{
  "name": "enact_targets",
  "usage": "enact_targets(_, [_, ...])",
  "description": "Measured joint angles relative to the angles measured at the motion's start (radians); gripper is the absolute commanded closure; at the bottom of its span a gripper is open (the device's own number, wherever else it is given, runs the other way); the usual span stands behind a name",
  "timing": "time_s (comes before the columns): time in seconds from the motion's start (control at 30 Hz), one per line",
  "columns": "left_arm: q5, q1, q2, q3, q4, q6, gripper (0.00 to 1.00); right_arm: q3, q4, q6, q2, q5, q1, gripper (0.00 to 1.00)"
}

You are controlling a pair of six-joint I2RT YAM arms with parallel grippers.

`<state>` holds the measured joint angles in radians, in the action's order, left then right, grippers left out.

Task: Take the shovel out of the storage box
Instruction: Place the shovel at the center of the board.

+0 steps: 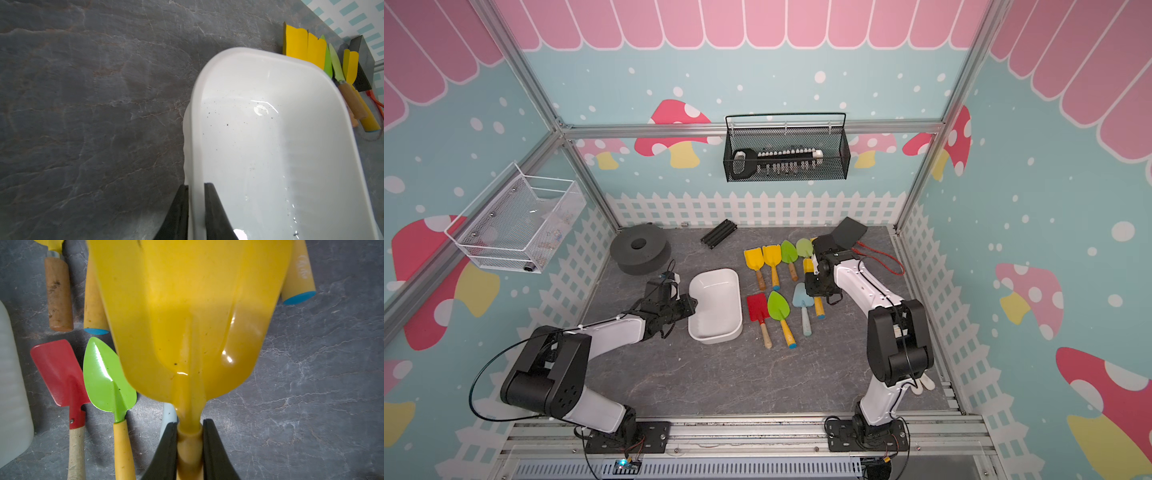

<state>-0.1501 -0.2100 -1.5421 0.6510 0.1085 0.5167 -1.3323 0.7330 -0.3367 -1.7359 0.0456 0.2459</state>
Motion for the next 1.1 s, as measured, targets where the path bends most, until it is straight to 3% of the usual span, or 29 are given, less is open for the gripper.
enact_targets(0.2, [0.000, 0.000, 0.000, 0.000, 0.000, 0.000, 0.81, 0.004, -0.009, 0.008, -0.025, -0.006, -0.030, 0.99])
enact_targets(0.47, [0.000, 0.000, 0.000, 0.000, -0.008, 0.000, 0.71, 0.026, -0.040, 0.007, -0.091, 0.010, -0.059, 0.97])
enact_targets(0.83, [0.000, 0.000, -0.005, 0.001, -0.013, 0.000, 0.70, 0.040, -0.069, -0.001, -0.147, 0.034, -0.084, 0.95])
enact_targets(1.1, [0.000, 0.000, -0.011, 0.002, -0.014, -0.001, 0.66, 0.050, -0.081, -0.009, -0.163, 0.035, -0.102, 0.86])
